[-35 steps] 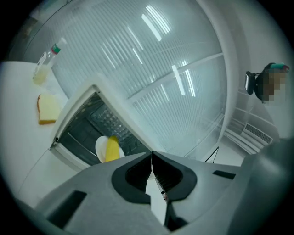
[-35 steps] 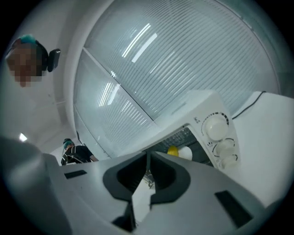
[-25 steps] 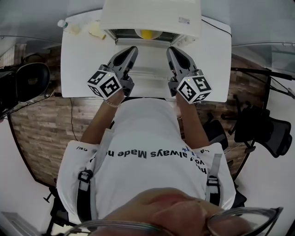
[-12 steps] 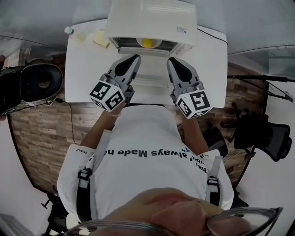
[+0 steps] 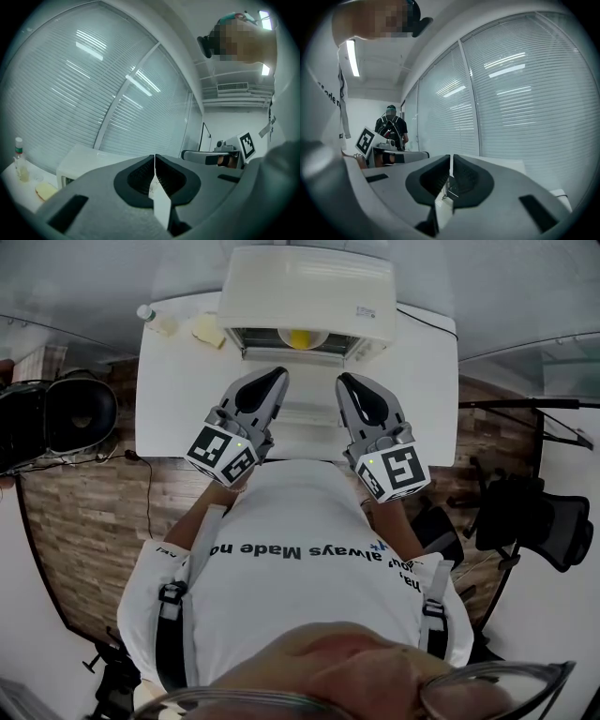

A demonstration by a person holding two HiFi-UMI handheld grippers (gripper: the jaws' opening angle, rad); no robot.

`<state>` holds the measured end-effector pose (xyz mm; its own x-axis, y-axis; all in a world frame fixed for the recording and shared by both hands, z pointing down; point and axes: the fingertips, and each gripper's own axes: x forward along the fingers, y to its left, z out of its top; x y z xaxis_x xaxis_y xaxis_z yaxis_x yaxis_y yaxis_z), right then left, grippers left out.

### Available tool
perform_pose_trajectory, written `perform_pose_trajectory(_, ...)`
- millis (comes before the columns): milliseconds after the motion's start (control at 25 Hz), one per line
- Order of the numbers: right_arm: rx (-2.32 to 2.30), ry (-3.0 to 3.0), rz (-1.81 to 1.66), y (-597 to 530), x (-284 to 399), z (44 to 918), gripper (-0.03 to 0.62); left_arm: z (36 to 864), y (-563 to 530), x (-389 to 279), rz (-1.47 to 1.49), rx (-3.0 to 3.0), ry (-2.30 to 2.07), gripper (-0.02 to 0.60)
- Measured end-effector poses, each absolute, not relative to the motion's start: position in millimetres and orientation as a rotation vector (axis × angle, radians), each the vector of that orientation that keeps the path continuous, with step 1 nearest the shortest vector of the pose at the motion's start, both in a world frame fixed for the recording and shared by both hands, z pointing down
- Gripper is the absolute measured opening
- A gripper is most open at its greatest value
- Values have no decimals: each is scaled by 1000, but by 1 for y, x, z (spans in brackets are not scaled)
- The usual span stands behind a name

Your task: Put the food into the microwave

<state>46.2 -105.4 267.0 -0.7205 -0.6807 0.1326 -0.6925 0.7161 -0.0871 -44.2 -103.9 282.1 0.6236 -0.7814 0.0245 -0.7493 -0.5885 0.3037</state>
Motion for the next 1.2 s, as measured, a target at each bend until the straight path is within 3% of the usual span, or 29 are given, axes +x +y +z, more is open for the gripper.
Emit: perform_pose_trajectory(1200, 1158, -2837, 136, -103, 37, 249, 21, 264, -102, -46, -183, 2610, -1285, 15)
